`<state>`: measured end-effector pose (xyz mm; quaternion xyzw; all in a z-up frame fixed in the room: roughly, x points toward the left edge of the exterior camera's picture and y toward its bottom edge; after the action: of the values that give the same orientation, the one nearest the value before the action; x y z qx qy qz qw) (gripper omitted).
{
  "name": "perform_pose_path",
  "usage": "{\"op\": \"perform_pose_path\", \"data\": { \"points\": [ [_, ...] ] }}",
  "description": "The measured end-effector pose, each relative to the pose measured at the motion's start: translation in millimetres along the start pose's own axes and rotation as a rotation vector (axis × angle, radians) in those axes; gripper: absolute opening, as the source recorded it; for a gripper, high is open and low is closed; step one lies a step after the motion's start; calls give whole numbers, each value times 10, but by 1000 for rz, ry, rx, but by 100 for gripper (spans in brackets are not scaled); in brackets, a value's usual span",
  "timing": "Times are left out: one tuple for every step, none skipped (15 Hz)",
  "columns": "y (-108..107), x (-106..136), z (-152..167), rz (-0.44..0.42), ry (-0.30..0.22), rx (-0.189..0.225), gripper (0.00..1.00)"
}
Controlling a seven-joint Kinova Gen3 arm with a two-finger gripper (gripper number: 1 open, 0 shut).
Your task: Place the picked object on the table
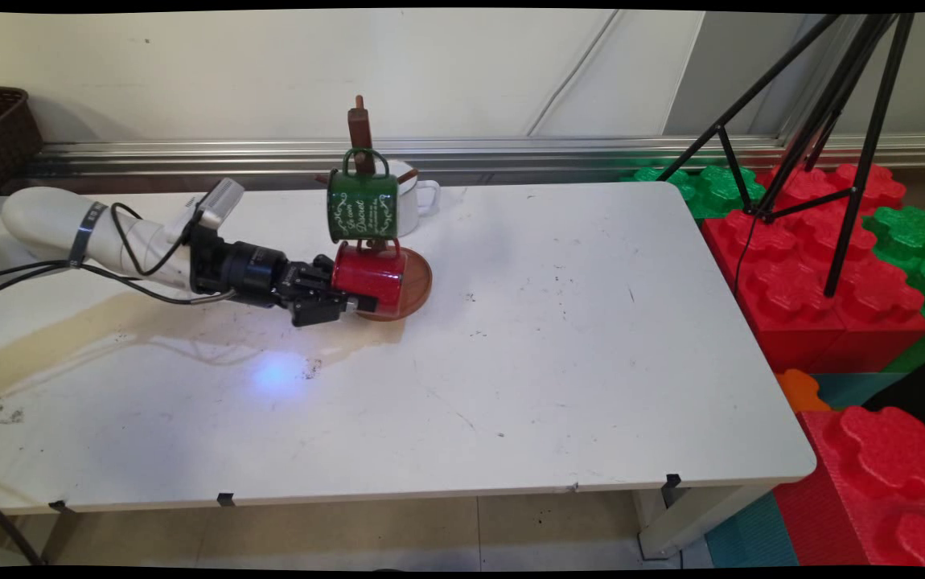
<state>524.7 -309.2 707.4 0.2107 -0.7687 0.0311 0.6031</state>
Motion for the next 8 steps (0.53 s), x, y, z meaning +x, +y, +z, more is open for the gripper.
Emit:
{"op": "perform_pose_path", "data": {
  "points": [
    [22,5,-13,3,-1,-6,0],
    [49,10,-28,7,-3,-13,0],
    [77,14,-44,10,-4,-21,0],
    [101,17,-58,13,-6,-27,0],
    [128,20,-76,15,-8,-33,0],
    [153,22,-96,18,-11,-39,0],
    [172,23,-116,20,-15,-43,0],
    [184,23,-130,22,-18,-45,0]
  ]
}}
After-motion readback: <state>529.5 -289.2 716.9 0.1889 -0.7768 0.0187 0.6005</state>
